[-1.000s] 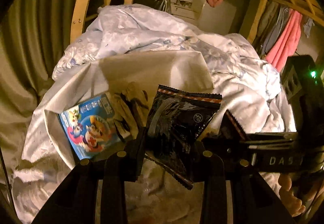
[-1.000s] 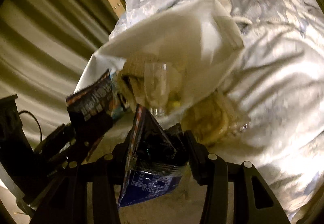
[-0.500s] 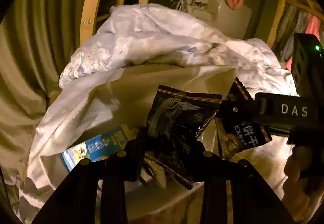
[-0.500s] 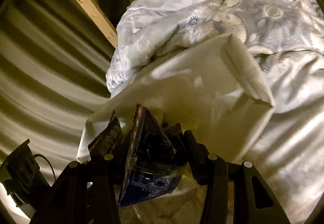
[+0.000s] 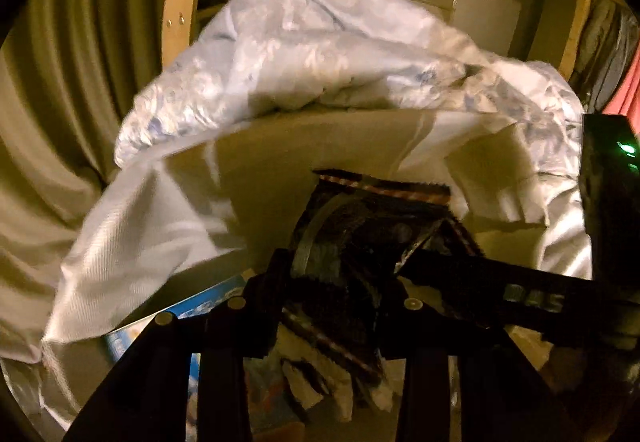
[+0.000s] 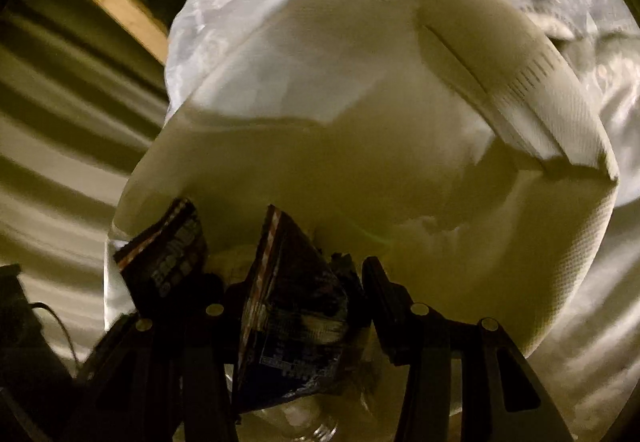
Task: Organize objects
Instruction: 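Carry the dark snack packet into the tote bag and open the right gripper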
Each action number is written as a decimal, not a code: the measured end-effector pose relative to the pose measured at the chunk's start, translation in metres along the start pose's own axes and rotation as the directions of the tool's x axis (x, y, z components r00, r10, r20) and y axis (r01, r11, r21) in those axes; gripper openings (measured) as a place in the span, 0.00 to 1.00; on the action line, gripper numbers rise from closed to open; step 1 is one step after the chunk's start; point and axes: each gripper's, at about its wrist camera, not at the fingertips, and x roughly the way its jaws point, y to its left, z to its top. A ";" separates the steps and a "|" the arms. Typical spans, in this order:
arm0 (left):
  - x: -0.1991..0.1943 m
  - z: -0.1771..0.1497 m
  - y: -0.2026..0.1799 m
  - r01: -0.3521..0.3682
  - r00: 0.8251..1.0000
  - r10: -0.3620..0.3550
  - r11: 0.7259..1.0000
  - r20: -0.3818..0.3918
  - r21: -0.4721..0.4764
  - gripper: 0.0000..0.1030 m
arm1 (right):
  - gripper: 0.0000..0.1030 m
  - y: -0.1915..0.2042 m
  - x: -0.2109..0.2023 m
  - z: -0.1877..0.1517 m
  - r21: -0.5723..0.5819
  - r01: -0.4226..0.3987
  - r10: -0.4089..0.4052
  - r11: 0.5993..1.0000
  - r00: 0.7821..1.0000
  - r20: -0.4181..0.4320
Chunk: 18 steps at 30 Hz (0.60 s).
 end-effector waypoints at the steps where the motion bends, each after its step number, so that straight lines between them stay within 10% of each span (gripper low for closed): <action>1: 0.007 0.000 0.001 -0.005 1.000 0.005 1.000 -0.016 -0.005 0.35 | 0.45 -0.004 0.000 0.001 0.018 -0.011 0.011 1.000 1.000 0.003; 6: 0.003 -0.006 0.000 0.038 0.999 -0.038 0.999 0.008 0.018 0.38 | 0.45 -0.017 -0.010 -0.002 0.068 -0.079 0.079 0.995 0.997 0.001; 10: -0.021 -0.012 -0.006 0.067 0.995 -0.070 0.997 0.066 0.047 0.65 | 0.59 -0.015 -0.029 -0.005 0.067 -0.115 0.112 0.991 0.992 0.049; 18: -0.049 -0.019 -0.018 -0.003 0.989 -0.010 0.996 0.144 0.086 0.66 | 0.62 -0.006 -0.054 -0.009 0.042 -0.090 0.084 0.995 0.988 0.131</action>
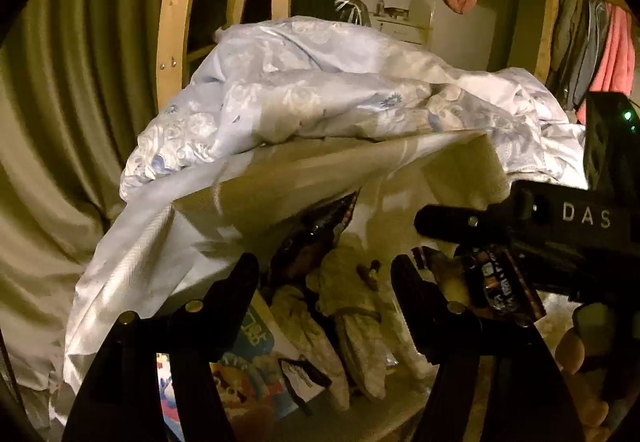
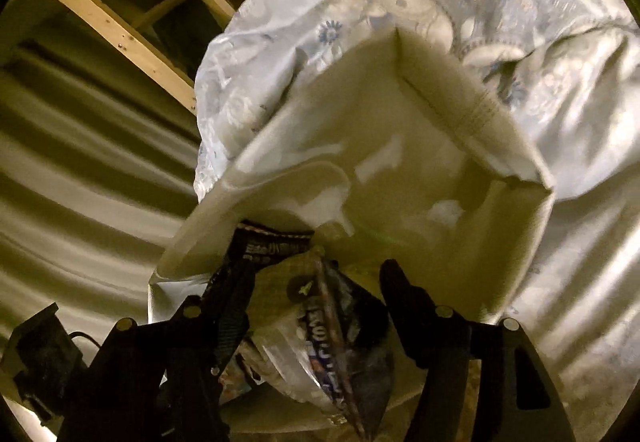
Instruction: Organize objects
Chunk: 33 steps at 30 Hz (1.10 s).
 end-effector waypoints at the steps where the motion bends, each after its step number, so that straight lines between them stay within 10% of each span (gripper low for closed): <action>1: -0.001 0.000 -0.001 -0.005 1.000 0.005 1.000 0.002 0.002 0.66 | 0.62 0.002 -0.006 -0.002 -0.004 0.004 -0.004 1.000 1.000 0.018; 24: -0.071 -0.020 -0.004 -0.013 1.000 0.012 1.000 -0.015 -0.026 0.66 | 0.62 0.014 -0.081 -0.048 -0.012 0.042 -0.040 0.999 0.995 0.092; 33: -0.061 -0.043 0.025 -0.062 0.996 0.056 0.994 -0.063 -0.086 0.27 | 0.13 0.036 -0.020 -0.067 -0.132 0.045 -0.055 0.990 0.995 -0.077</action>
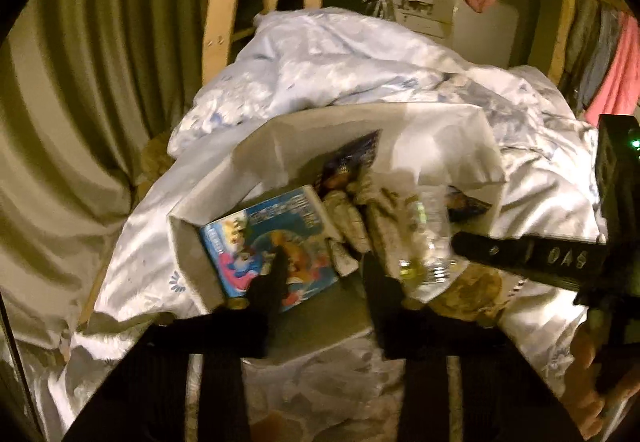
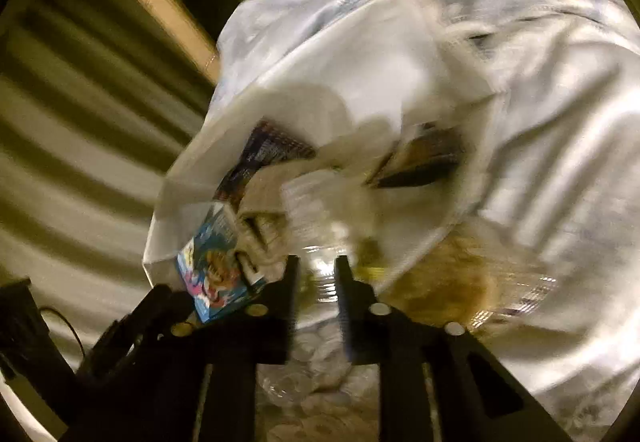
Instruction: Organize objects
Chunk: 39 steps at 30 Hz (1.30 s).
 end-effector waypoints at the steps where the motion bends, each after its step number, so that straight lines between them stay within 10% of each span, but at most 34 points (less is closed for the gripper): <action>1: 0.004 0.001 0.006 0.006 1.000 -0.006 1.000 -0.009 -0.016 0.22 | 0.13 0.008 0.010 0.001 -0.035 -0.004 0.003 0.999 1.000 -0.021; 9: 0.046 0.004 0.004 0.046 0.996 -0.046 0.999 -0.074 0.006 0.19 | 0.03 0.007 0.071 0.041 -0.122 0.185 -0.192 0.975 0.980 -0.052; 14: 0.073 0.020 -0.020 0.076 0.994 -0.073 0.997 -0.076 0.035 0.17 | 0.08 -0.025 0.067 0.077 -0.021 0.159 -0.160 0.987 0.987 -0.033; 20: 0.119 0.027 -0.042 0.062 0.987 -0.055 0.997 -0.153 0.044 0.15 | 0.09 -0.037 0.011 0.058 0.022 0.042 -0.044 0.999 0.996 0.074; 30: 0.162 0.059 -0.077 0.024 0.980 -0.020 0.999 -0.200 0.022 0.12 | 0.10 -0.042 -0.030 0.013 0.054 0.099 -0.106 0.994 0.982 0.156; 39: 0.068 0.012 -0.040 0.117 0.990 -0.119 0.993 -0.076 -0.030 0.54 | 0.14 -0.041 -0.020 0.014 0.036 0.062 -0.065 0.997 0.992 0.104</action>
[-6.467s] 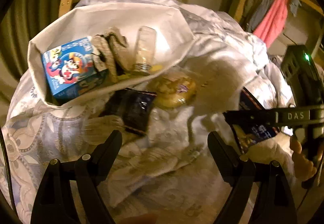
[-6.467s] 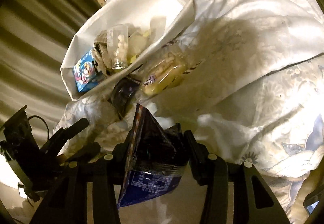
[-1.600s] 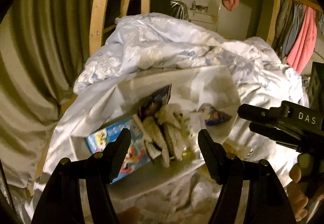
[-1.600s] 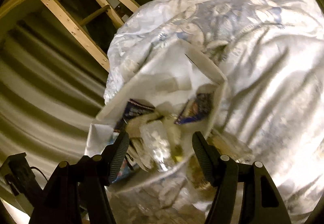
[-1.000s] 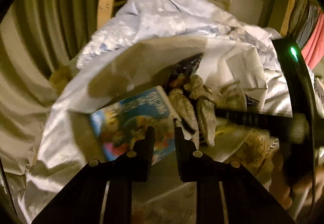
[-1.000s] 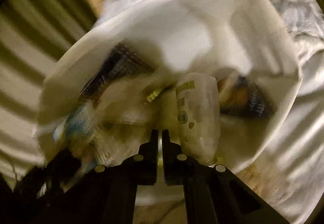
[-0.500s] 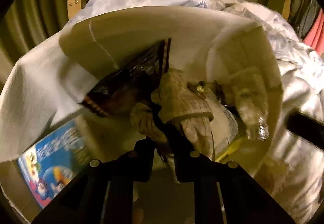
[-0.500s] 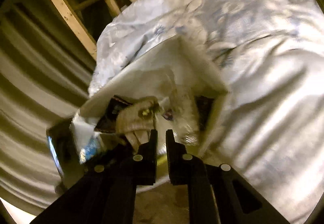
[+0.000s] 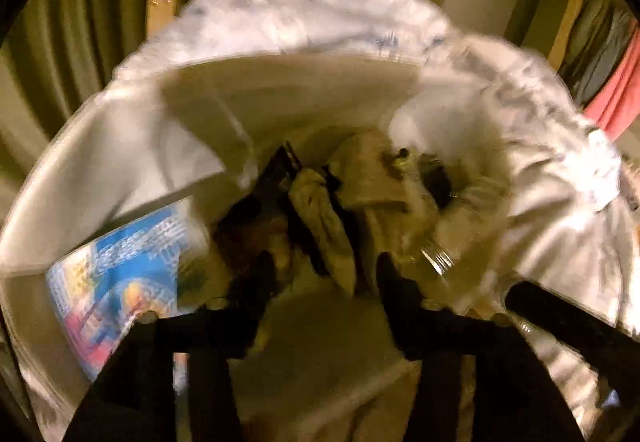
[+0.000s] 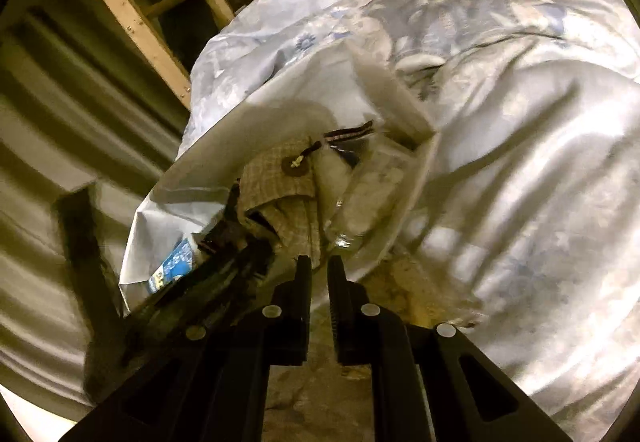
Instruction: Organize objects
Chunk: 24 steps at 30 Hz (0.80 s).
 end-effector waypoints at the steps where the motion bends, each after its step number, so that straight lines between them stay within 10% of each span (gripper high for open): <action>1: -0.017 -0.008 0.006 0.019 0.999 -0.019 1.000 0.036 -0.007 0.55 | 0.22 0.005 0.006 0.002 -0.010 -0.003 0.003 1.000 1.000 -0.010; 8: -0.045 -0.009 0.025 -0.100 0.986 0.096 0.995 0.136 0.026 0.55 | 0.32 0.055 0.088 0.015 -0.124 -0.094 0.062 0.988 0.969 -0.239; 12: -0.031 -0.011 0.038 -0.107 0.991 0.108 0.994 0.075 -0.008 0.55 | 0.24 0.051 0.120 0.026 -0.135 0.123 -0.143 0.983 0.978 -0.149; 20: -0.053 -0.014 0.038 -0.071 0.994 0.069 0.997 0.090 0.011 0.55 | 0.38 0.049 0.022 0.000 -0.115 -0.008 0.020 0.993 0.995 0.101; 24: -0.071 -0.011 0.028 -0.038 0.996 0.036 0.999 0.085 0.023 0.55 | 0.48 0.047 -0.021 -0.013 -0.134 0.017 -0.004 0.991 0.995 0.095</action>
